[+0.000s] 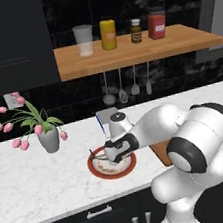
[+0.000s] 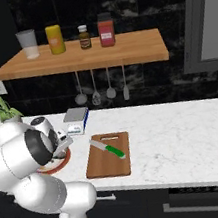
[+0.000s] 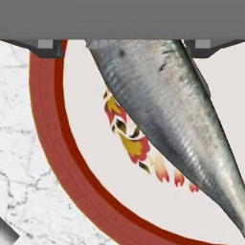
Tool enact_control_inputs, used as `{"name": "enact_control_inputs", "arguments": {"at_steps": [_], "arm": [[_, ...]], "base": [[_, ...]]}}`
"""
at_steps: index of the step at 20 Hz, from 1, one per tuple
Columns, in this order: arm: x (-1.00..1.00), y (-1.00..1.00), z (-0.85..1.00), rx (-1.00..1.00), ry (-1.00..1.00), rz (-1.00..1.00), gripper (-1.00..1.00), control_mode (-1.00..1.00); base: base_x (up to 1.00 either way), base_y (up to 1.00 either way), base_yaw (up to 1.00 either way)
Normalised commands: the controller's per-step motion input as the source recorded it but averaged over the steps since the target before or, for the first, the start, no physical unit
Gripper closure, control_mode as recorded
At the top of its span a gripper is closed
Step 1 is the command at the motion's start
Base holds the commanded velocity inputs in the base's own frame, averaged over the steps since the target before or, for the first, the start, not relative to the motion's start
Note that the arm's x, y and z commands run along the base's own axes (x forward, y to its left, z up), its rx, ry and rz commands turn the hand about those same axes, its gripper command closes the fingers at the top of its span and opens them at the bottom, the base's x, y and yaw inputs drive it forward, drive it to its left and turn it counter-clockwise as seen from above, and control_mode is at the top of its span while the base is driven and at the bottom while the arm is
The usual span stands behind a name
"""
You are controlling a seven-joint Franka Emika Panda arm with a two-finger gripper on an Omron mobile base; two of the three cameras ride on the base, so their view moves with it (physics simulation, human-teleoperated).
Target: Pick up the knife from the drawer and place it on the cutting board. Then place the meat from the plate to the cutting board.
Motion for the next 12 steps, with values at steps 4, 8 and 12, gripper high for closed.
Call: {"name": "enact_control_inputs", "arguments": {"at_steps": [4, 8, 12], "arm": [[0.02, 0.17, -0.18, -0.03, 0.0, 0.0, 1.0, -1.0], [-0.04, 0.22, -0.03, -0.02, -0.02, 0.0, 1.0, -1.0], [-0.22, -0.01, 0.2, 0.0, -0.06, 0.0, 1.0, -1.0]], "base": [[0.0, 0.0, 0.0], [0.0, 0.0, 0.0], [0.0, 0.0, 0.0]]}}
